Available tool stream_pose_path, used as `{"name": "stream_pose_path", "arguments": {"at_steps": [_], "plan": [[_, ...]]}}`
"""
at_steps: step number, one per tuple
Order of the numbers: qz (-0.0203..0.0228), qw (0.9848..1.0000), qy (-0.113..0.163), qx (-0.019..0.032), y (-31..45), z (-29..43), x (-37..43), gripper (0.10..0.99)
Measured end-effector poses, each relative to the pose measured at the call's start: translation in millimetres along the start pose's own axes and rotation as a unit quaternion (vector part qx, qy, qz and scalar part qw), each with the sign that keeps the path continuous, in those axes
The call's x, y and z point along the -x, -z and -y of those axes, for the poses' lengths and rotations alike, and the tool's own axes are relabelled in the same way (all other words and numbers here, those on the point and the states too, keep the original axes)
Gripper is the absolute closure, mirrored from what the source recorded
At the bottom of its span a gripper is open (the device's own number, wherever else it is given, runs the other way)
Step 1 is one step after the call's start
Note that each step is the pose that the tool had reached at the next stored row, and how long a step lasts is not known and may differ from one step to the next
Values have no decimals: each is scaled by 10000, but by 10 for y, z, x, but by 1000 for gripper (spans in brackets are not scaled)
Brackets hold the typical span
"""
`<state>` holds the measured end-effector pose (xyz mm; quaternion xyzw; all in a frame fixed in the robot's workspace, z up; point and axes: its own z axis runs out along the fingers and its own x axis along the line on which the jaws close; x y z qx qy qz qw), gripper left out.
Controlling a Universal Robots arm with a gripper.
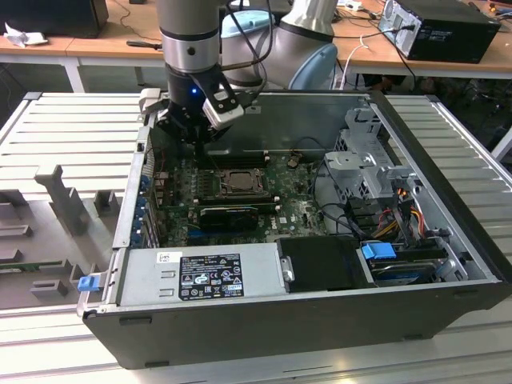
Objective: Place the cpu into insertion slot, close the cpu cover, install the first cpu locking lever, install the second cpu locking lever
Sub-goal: 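Install the first cpu locking lever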
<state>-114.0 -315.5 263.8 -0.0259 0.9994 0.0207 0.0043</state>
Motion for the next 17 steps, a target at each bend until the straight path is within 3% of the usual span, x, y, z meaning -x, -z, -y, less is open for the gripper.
{"name": "stream_pose_path", "arguments": {"at_steps": [8,17], "plan": [[-1,10000,0,1,-89,-267,-7,980],[-2,10000,0,0,-96,-275,57,980]]}}
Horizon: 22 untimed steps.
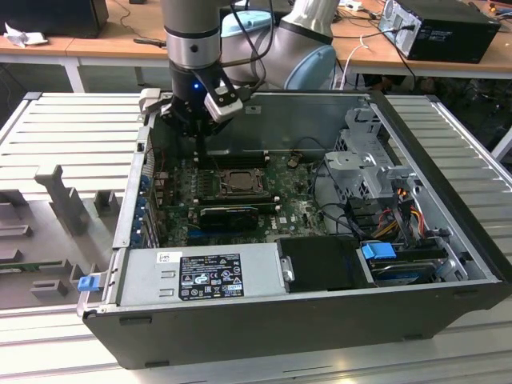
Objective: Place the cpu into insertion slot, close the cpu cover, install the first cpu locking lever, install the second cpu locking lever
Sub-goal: 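Install the first cpu locking lever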
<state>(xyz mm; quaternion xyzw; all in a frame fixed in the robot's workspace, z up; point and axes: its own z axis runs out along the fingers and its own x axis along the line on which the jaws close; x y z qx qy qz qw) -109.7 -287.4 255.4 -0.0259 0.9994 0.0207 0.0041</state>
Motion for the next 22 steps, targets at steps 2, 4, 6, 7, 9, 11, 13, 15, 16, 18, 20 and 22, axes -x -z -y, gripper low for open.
{"name": "stream_pose_path", "arguments": {"at_steps": [2,4,6,7,9,11,13,15,16,18,20,22], "plan": [[1,10000,-1,1,-1,2,22,980],[0,10000,-1,0,-1,4,44,980],[0,10000,-1,0,-4,6,89,980],[0,10000,-1,0,-5,8,128,980],[0,10000,-2,0,-17,13,208,980],[-12,10000,-2,1,-35,19,317,980],[-32,10000,-2,2,-43,23,378,980],[-46,10000,-3,3,-58,27,454,980],[-46,10000,-2,3,-64,29,492,980],[-46,10000,-2,3,-73,34,567,980],[-46,10000,-3,3,-80,37,615,980],[-46,10000,-2,3,-84,39,641,980]]}}
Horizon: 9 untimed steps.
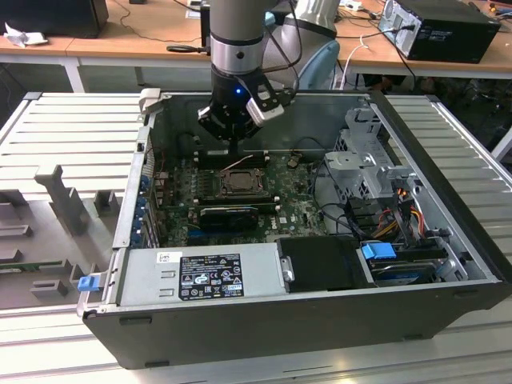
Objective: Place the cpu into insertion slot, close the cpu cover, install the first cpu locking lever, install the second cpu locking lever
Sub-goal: 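Install the first cpu locking lever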
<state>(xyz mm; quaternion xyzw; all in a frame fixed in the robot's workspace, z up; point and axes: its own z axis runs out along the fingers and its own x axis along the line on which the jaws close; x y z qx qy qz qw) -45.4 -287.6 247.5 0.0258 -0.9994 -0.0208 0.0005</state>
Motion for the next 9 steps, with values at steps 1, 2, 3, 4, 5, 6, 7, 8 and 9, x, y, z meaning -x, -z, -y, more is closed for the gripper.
{"name": "stream_pose_path", "arguments": {"at_steps": [1,2,3,4,5,6,7,8,9], "plan": [[0,10000,2,0,0,0,2,980],[0,10000,2,0,-1,0,2,980],[0,10000,2,0,-1,0,2,980],[2,10000,3,-1,-1,0,2,980],[8,10000,3,2,-3,1,3,980],[10,10000,4,15,-3,5,2,980],[10,10000,3,21,-4,6,2,980],[10,10000,3,33,-4,8,2,980],[12,10000,3,60,-5,11,2,980]]}}
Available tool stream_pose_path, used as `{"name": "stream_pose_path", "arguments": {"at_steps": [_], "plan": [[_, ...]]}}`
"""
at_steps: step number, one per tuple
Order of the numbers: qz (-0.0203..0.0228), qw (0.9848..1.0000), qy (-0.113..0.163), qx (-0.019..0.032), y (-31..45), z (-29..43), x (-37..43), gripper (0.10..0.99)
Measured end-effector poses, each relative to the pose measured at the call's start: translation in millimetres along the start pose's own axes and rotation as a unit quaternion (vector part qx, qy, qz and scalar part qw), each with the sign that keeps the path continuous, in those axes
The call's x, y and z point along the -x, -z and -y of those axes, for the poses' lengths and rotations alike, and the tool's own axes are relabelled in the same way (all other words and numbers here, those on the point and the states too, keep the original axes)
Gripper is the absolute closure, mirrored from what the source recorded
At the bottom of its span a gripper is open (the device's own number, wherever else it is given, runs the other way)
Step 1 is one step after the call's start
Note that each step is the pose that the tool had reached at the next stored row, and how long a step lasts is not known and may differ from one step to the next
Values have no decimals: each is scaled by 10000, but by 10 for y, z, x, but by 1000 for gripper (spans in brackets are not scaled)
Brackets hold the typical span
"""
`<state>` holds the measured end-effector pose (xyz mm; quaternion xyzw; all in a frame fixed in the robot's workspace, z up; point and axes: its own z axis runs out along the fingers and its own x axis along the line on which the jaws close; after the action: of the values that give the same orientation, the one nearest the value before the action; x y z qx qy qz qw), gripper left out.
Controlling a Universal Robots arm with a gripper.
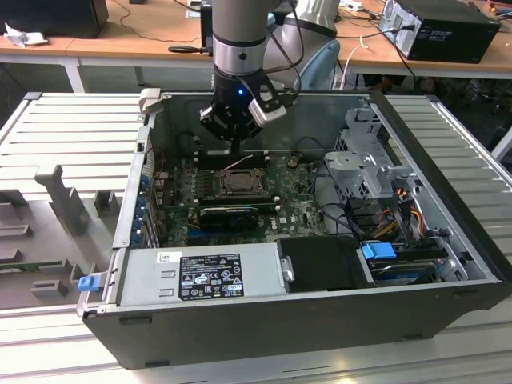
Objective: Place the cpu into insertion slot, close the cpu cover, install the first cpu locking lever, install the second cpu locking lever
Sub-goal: 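Install the first cpu locking lever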
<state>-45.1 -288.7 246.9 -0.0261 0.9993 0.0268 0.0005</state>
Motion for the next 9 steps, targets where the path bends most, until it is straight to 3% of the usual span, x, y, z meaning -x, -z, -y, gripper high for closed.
{"name": "stream_pose_path", "arguments": {"at_steps": [2,5,8,9], "plan": [[3,10000,0,56,-2,10,0,980],[3,10000,1,54,-28,14,2,980],[3,10000,0,58,-106,22,77,980],[4,10000,1,89,-106,24,88,980]]}}
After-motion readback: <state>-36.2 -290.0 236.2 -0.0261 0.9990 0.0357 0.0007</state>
